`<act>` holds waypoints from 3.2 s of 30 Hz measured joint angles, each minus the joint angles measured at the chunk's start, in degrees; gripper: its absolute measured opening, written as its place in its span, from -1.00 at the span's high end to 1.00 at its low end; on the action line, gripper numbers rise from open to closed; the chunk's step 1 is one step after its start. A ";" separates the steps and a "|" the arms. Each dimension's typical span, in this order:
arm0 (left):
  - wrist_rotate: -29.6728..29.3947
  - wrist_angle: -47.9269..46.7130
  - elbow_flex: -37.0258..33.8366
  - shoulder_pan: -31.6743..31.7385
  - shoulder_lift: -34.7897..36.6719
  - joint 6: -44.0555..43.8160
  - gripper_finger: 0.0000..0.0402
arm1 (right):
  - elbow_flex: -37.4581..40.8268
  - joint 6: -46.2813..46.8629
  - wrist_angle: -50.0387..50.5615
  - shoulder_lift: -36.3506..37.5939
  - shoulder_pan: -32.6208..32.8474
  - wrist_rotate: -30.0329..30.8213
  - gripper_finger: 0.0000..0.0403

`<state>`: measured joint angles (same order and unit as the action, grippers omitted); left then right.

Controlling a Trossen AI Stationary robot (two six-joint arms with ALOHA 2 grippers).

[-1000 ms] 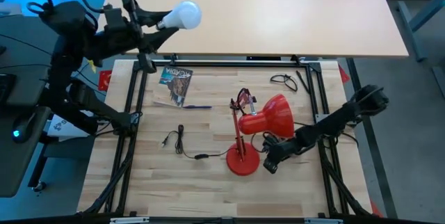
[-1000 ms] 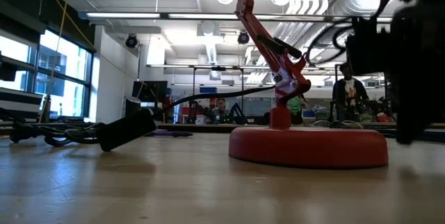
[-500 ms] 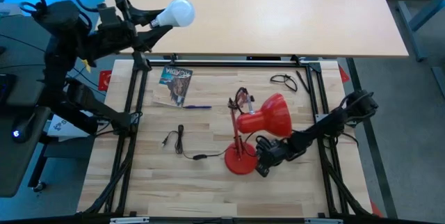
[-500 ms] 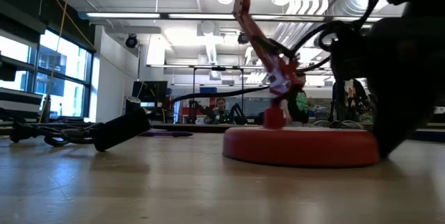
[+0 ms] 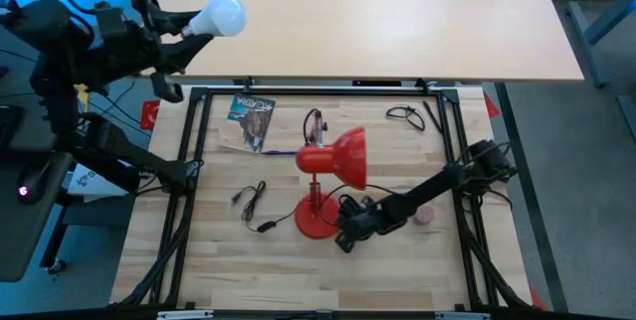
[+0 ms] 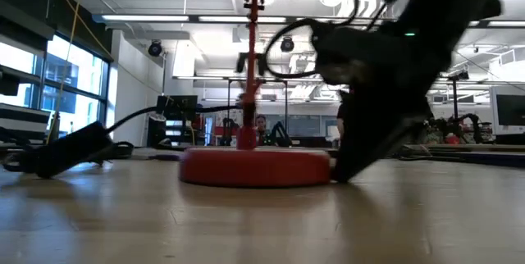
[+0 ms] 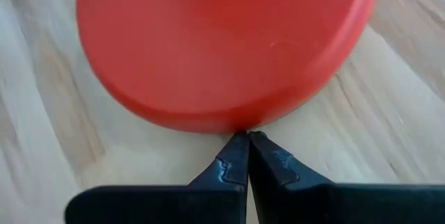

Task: Screw lightbulb
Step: Insert the lightbulb on the lamp

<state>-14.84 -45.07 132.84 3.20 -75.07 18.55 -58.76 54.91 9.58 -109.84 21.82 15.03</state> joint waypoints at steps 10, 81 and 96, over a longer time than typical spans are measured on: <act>0.84 -0.40 0.00 0.00 0.57 0.02 0.36 | -8.45 -8.82 -1.27 -5.98 -4.53 -0.04 1.00; 14.82 9.16 -0.04 0.00 -5.67 8.06 0.36 | -0.27 -37.68 2.70 53.49 -15.49 5.46 0.99; 17.35 22.12 -0.04 1.73 -13.97 18.81 0.36 | -30.35 -26.40 2.15 48.09 -15.47 11.31 -0.45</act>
<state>2.50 -22.95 132.79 4.93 -89.04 37.35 -89.11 28.51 11.73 -61.75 6.35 26.33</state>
